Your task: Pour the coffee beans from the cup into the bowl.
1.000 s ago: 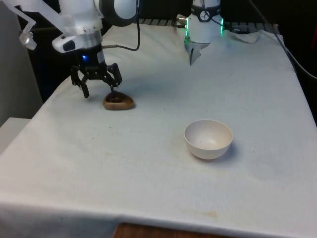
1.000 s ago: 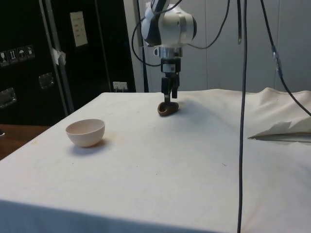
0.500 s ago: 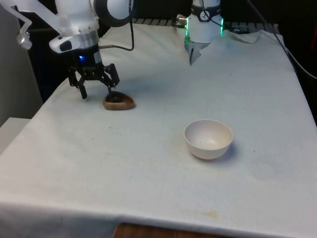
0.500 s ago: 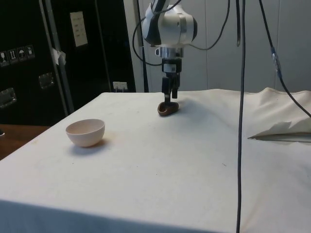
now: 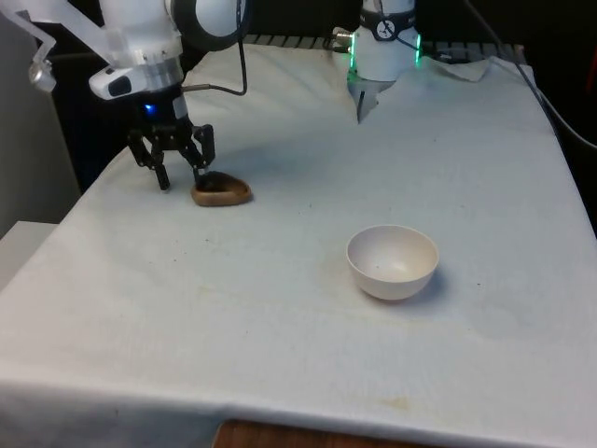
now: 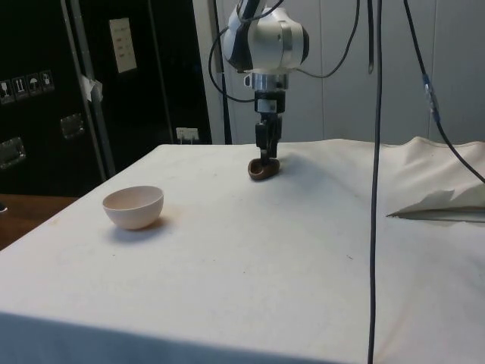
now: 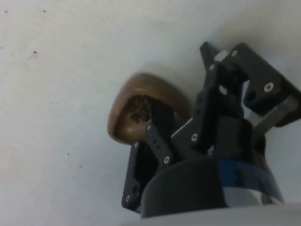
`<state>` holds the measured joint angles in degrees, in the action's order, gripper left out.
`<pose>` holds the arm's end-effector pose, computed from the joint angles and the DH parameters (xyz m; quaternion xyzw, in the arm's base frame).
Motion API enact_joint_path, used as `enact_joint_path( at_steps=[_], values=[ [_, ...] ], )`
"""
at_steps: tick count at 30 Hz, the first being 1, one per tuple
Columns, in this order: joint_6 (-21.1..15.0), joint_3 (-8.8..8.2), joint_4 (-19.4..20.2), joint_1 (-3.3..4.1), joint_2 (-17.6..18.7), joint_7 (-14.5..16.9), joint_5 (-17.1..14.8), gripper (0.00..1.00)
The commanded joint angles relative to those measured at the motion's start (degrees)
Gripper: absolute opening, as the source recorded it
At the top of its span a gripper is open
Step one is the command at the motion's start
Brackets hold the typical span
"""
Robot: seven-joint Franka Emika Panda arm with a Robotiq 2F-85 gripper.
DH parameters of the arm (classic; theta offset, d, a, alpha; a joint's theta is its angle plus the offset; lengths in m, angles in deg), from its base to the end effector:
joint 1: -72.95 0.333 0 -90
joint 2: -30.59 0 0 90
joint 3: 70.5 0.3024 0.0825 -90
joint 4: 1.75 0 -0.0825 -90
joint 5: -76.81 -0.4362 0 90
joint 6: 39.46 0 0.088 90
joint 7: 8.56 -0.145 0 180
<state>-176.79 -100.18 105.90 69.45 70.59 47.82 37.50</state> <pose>0.5478 -0.3492 0.0830 -0.9981 0.0128 -0.0320 0.0510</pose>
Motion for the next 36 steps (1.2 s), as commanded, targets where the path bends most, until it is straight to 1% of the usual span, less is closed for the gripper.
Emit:
enact_joint_path(
  at_steps=[1, 3, 4, 5, 6, 7, 11, 12, 13, 16, 20, 21, 23, 24, 29, 30, 31, 36],
  values=[
    [0.3, 0.34, -0.5, -0.52, 0.3, 0.4, -0.4, 0.64],
    [0.3, 0.34, -0.6, -0.57, 0.3, 0.4, -0.4, 0.53],
    [0.1, 0.00, -0.1, -0.06, 0.1, 0.0, 0.0, 0.48],
    [0.3, 0.34, -0.6, -0.57, 0.3, 0.4, -0.4, 0.48],
    [0.3, 0.34, -0.6, -0.57, 0.4, 0.4, -0.5, 0.43],
    [0.3, 0.34, -0.6, -0.57, 0.4, 0.4, -0.5, 0.33],
    [0.4, 0.34, -0.7, -0.63, 0.5, 0.5, -0.5, 0.14],
    [0.1, 0.00, -0.2, -0.17, 0.3, 0.1, -0.1, 0.12],
    [0.3, 0.29, -0.6, -0.57, 0.5, 0.4, -0.4, 0.12],
    [0.2, 0.11, -0.5, -0.34, 0.3, 0.2, -0.3, 0.12],
    [0.2, 0.06, -0.3, -0.29, 0.3, 0.2, -0.2, 0.12],
    [0.1, -0.06, -0.3, -0.17, 0.3, 0.1, -0.1, 0.12],
    [0.2, 0.00, -0.3, -0.23, 0.3, 0.1, -0.1, 0.12],
    [0.1, -0.17, -0.2, 0.00, 0.1, -0.1, 0.1, 0.12],
    [0.6, -0.86, -0.1, 0.57, -0.7, -0.7, 0.6, 0.12],
    [0.2, -0.46, -0.3, 0.23, -0.5, -0.2, 0.0, 0.12],
    [0.7, -1.15, 0.0, 0.86, -1.1, -1.0, 0.8, 0.12],
    [1.7, -1.89, 0.0, 1.49, -2.3, -2.0, 1.7, 0.12]
  ],
)
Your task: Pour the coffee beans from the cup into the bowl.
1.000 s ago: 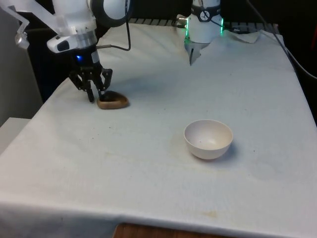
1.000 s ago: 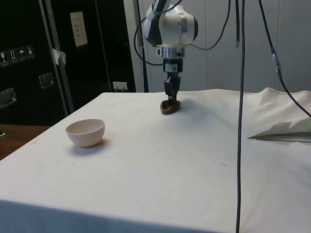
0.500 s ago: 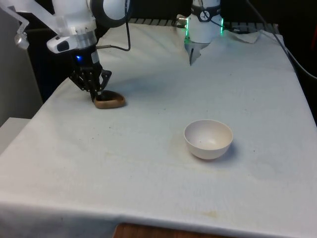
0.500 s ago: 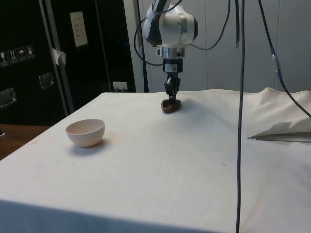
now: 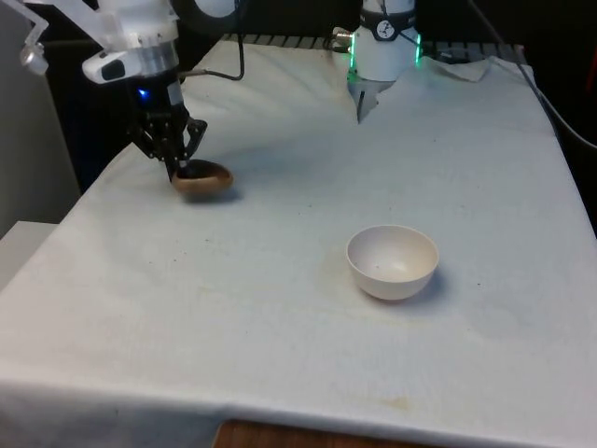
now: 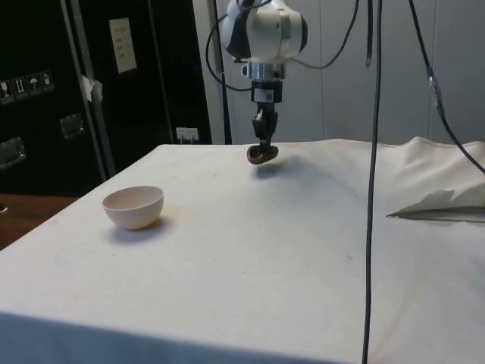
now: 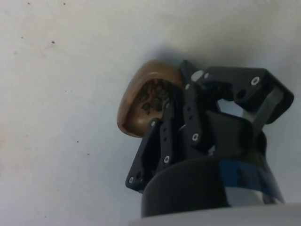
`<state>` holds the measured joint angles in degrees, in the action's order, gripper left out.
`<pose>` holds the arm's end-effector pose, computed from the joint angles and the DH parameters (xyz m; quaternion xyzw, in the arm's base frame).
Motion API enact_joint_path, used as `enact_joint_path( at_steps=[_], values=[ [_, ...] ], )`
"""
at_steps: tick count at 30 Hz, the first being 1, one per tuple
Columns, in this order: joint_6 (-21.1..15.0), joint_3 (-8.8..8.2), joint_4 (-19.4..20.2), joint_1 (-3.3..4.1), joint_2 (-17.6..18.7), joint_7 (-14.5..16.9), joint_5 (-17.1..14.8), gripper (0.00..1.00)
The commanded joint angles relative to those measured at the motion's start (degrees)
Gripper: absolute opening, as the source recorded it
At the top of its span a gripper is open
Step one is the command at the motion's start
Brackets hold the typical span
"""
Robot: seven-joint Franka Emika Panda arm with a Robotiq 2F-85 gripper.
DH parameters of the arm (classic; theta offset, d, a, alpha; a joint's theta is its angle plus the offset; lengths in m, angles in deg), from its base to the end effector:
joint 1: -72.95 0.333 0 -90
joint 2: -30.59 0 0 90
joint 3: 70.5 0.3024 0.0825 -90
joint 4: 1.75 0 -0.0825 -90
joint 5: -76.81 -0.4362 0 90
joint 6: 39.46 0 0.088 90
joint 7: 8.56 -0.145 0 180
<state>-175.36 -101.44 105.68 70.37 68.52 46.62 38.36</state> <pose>0.5553 -0.3509 0.1074 -0.9978 0.0156 -0.0399 0.0504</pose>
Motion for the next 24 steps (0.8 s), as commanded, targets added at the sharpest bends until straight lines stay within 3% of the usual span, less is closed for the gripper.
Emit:
enact_joint_path(
  at_steps=[1, 2, 3, 10, 11, 12, 13, 18, 19, 20, 21, 24],
  values=[
    [0.3, -0.74, 0.2, 0.69, -0.5, -1.0, 1.0, 0.12],
    [0.1, -0.11, 0.0, 0.11, -0.2, -0.3, 0.3, 0.12],
    [0.6, -1.03, 0.2, 0.92, -0.9, -1.7, 1.5, 0.12],
    [1.1, -1.20, 0.1, 1.72, -2.6, -4.6, 3.9, 0.12],
    [1.1, -1.20, 0.1, 1.72, -2.6, -4.6, 3.9, 0.12],
    [0.8, -0.57, 0.0, 1.09, -2.6, -3.8, 3.2, 0.12],
    [1.1, -1.20, 0.0, 1.95, -3.1, -5.3, 4.3, 0.12],
    [1.3, -1.03, 0.0, 2.69, -4.4, -7.5, 5.7, 0.12],
    [1.0, -0.52, -0.1, 2.18, -4.4, -6.9, 5.2, 0.12],
    [1.0, -0.52, -0.1, 2.35, -4.6, -7.3, 5.3, 0.12],
    [1.3, -0.97, 0.0, 3.15, -5.0, -8.6, 6.2, 0.12],
    [1.3, -0.80, -0.1, 3.90, -5.7, -10.1, 7.0, 0.12]
  ],
)
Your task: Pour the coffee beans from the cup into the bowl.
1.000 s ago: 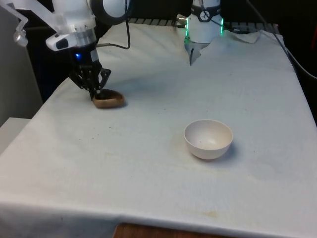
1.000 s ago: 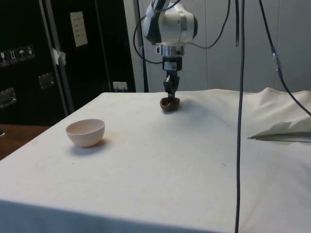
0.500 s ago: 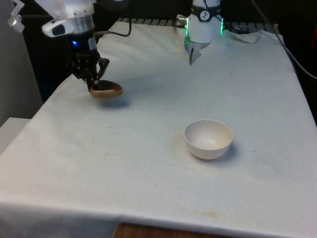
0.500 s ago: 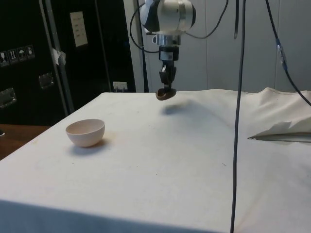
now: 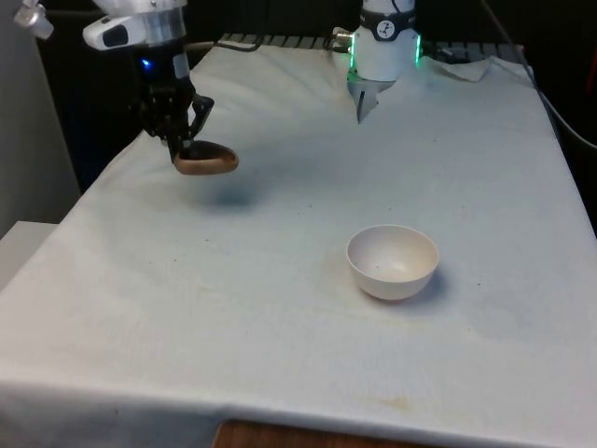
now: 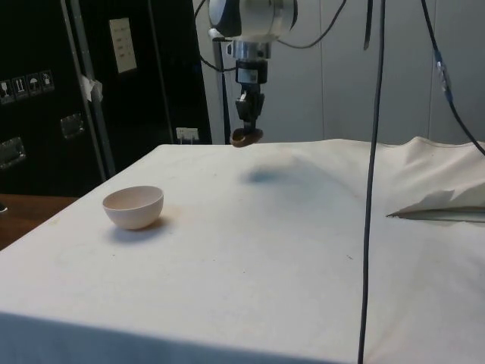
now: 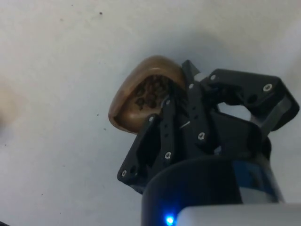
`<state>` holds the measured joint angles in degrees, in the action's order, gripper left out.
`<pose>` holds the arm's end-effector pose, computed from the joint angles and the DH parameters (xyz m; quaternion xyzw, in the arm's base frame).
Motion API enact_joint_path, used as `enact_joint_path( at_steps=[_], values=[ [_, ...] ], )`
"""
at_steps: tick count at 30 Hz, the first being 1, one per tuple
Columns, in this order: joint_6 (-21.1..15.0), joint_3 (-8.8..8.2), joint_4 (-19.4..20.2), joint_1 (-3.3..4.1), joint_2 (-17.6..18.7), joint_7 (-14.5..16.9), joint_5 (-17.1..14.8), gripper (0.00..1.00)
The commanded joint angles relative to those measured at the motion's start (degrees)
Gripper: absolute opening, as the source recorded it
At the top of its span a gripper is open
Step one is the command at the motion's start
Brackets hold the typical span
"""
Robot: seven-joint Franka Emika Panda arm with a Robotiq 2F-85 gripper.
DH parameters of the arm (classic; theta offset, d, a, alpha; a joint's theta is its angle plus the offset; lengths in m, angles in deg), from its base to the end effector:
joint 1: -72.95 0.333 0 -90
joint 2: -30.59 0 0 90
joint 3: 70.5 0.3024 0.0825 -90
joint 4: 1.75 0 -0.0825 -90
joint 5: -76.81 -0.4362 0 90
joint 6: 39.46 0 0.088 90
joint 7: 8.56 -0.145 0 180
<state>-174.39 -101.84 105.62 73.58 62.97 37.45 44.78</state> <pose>0.5871 -0.3239 0.1631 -0.9978 0.0275 -0.0499 0.0337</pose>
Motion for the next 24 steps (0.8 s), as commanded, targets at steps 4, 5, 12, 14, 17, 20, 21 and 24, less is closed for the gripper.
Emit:
enact_joint_path(
  at_steps=[4, 5, 12, 14, 17, 20, 21, 24],
  values=[
    [0.3, -0.23, -0.1, 1.09, -0.6, -2.1, 1.3, 0.12],
    [0.3, -0.17, -0.2, 1.32, -0.9, -2.5, 1.5, 0.12],
    [0.2, 0.11, -0.4, 2.64, -1.9, -5.2, 3.0, 0.12],
    [0.3, 0.57, -0.4, 2.92, -2.5, -6.4, 3.8, 0.12],
    [0.3, 0.74, -0.5, 3.44, -3.0, -7.6, 4.6, 0.12],
    [0.4, 0.97, -0.5, 3.72, -3.3, -8.5, 5.3, 0.12],
    [0.5, 1.09, -0.6, 3.84, -3.6, -9.0, 5.7, 0.12],
    [0.6, 1.66, -0.7, 4.30, -4.4, -10.9, 7.3, 0.12]
  ],
)
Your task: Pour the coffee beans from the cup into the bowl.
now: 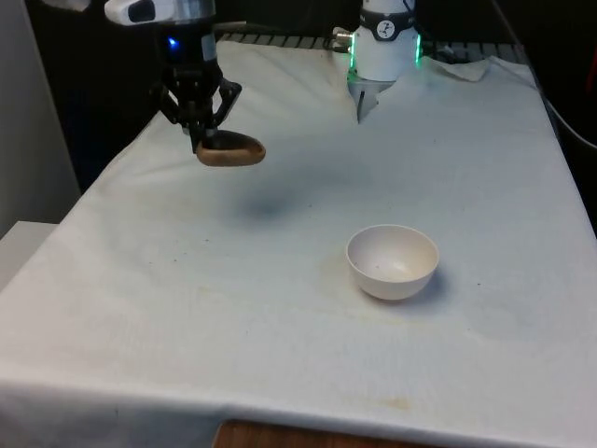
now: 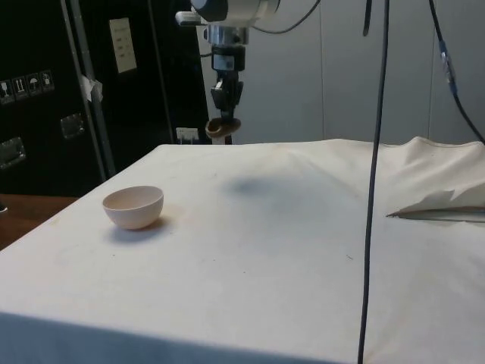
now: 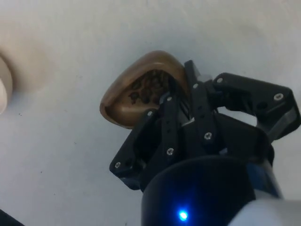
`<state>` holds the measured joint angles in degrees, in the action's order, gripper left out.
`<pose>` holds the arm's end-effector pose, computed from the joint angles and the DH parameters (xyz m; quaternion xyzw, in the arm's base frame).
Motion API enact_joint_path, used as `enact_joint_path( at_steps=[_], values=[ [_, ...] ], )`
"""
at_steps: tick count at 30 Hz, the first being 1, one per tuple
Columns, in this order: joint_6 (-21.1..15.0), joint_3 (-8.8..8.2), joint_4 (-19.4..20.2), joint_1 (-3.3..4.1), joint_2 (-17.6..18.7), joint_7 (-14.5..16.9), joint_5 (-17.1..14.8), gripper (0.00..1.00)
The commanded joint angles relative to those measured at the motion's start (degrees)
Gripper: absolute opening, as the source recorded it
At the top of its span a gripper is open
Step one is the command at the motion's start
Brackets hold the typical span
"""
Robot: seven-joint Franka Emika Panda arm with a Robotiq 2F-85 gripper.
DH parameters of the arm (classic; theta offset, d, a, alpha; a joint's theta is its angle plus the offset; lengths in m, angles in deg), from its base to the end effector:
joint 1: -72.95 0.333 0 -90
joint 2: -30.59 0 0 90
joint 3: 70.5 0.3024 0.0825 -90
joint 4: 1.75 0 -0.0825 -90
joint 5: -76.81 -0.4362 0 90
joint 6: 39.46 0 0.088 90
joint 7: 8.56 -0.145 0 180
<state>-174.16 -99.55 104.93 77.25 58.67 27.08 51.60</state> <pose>0.6282 -0.2641 0.2058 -0.9977 0.0255 -0.0595 0.0197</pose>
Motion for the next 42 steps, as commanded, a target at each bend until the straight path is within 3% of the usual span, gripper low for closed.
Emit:
enact_joint_path(
  at_steps=[1, 3, 4, 5, 11, 12, 13, 15, 20, 21, 22, 28, 29, 30, 35, 37, 38, 39, 42],
  values=[
    [0.5, -0.40, 0.0, 0.63, -0.3, -1.0, 0.9, 0.12],
    [0.6, -0.11, -0.1, 0.86, -0.7, -2.1, 1.8, 0.12],
    [0.2, 0.34, -0.1, 0.17, -0.5, -1.0, 0.9, 0.12],
    [0.7, 0.06, -0.1, 0.92, -0.9, -2.5, 2.2, 0.12],
    [1.3, 1.26, -0.4, 1.32, -2.3, -5.9, 5.3, 0.12],
    [0.8, 1.72, -0.3, 0.69, -2.2, -5.0, 4.5, 0.12],
    [1.3, 1.43, -0.5, 1.38, -2.6, -6.4, 5.7, 0.12],
    [1.5, 2.06, -0.6, 1.55, -3.0, -7.8, 7.1, 0.12],
    [1.5, 3.04, -0.9, 1.66, -3.7, -10.1, 9.2, 0.12],
    [1.1, 3.72, -0.9, 1.15, -3.7, -9.8, 9.0, 0.12],
    [1.5, 3.50, -1.1, 1.72, -3.8, -11.0, 10.0, 0.12],
    [1.5, 4.76, -1.6, 1.78, -4.1, -13.5, 12.5, 0.12],
    [1.1, 5.21, -1.6, 1.26, -4.1, -12.9, 12.0, 0.12],
    [1.5, 5.10, -1.9, 1.89, -4.2, -14.5, 13.3, 0.12],
    [1.5, 6.13, -2.7, 1.95, -4.1, -16.7, 15.5, 0.12],
    [1.5, 6.82, -3.2, 1.89, -4.1, -18.0, 17.0, 0.12],
    [1.1, 7.16, -2.9, 1.32, -4.1, -17.1, 16.1, 0.12],
    [1.5, 7.05, -3.3, 1.89, -4.1, -18.4, 17.4, 0.12],
    [1.5, 7.79, -3.8, 1.89, -4.0, -20.2, 19.3, 0.12]
  ],
)
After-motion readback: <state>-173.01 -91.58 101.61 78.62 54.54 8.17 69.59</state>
